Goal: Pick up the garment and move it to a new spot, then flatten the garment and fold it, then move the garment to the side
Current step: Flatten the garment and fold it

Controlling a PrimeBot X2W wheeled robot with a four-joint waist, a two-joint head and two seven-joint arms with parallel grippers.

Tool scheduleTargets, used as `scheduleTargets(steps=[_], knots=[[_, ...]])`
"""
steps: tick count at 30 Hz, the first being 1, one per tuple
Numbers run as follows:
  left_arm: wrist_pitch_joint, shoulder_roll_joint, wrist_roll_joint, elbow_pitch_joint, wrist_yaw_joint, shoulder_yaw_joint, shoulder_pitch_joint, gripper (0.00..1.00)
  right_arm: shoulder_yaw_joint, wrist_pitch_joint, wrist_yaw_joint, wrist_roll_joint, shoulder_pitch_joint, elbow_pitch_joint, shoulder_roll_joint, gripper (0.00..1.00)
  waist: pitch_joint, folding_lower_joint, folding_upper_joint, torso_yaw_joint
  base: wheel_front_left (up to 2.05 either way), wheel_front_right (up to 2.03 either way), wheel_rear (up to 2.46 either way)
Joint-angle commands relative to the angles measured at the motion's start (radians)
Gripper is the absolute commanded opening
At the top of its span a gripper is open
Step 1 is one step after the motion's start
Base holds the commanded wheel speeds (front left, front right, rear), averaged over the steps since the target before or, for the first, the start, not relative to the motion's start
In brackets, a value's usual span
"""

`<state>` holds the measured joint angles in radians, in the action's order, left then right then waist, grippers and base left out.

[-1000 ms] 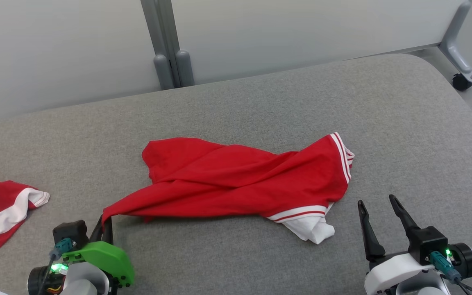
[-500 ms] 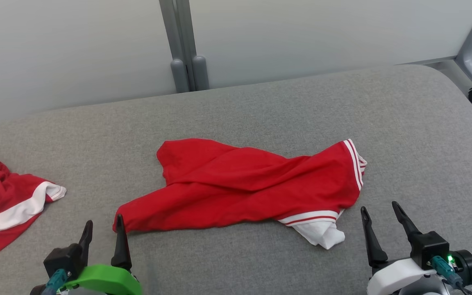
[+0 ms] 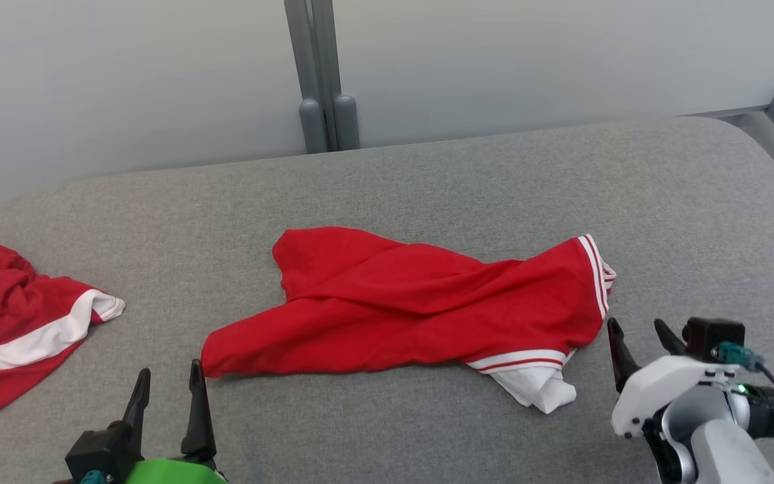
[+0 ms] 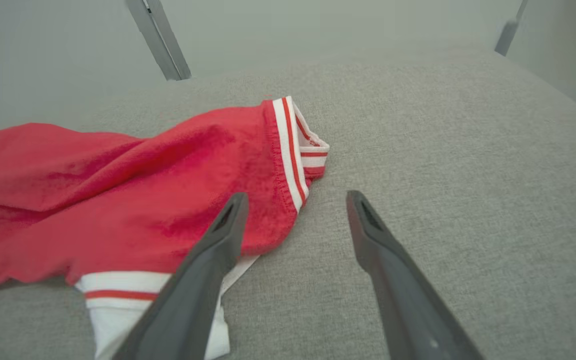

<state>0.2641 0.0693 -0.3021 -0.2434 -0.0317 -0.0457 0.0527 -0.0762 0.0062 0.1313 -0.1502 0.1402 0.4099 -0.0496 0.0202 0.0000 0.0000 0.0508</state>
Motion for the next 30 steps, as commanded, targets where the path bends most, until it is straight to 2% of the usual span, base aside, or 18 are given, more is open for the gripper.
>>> scheduleTargets(steps=[1,6,9,13,22,30], knots=[[0.000,-0.006,0.012,-0.004,-0.009,0.007,0.009,1.00,-0.006,0.023,-0.001,-0.014,0.045,0.017,-0.002,1.00,-0.009,0.0000,0.0000,0.000,0.00,0.00,0.00],[0.000,-0.012,0.037,-0.014,-0.031,0.018,-0.013,1.00,-0.037,0.121,-0.001,-0.045,0.151,0.140,-0.003,1.00,-0.030,0.0000,0.0000,-0.015,0.00,0.00,0.00],[0.000,-0.015,0.041,-0.021,-0.038,0.016,-0.027,1.00,-0.053,0.145,-0.001,-0.051,0.198,0.203,-0.002,1.00,-0.047,0.0000,0.0000,-0.029,0.00,0.00,0.00],[0.000,-0.017,0.050,-0.031,-0.046,0.013,-0.042,1.00,-0.053,0.143,-0.001,-0.094,0.243,0.272,-0.004,1.00,-0.072,0.0000,0.0000,-0.046,0.00,0.00,0.00],[0.000,-0.018,0.051,-0.035,-0.056,0.020,-0.062,1.00,-0.030,0.159,-0.001,-0.290,0.298,0.384,-0.002,1.00,-0.100,0.0000,0.0000,-0.059,0.00,0.00,0.00],[0.000,-0.018,0.049,-0.039,-0.055,0.020,-0.068,1.00,0.032,0.142,-0.001,-0.365,0.308,0.412,-0.001,1.00,-0.098,0.0000,0.0000,-0.051,0.00,0.00,0.00]])
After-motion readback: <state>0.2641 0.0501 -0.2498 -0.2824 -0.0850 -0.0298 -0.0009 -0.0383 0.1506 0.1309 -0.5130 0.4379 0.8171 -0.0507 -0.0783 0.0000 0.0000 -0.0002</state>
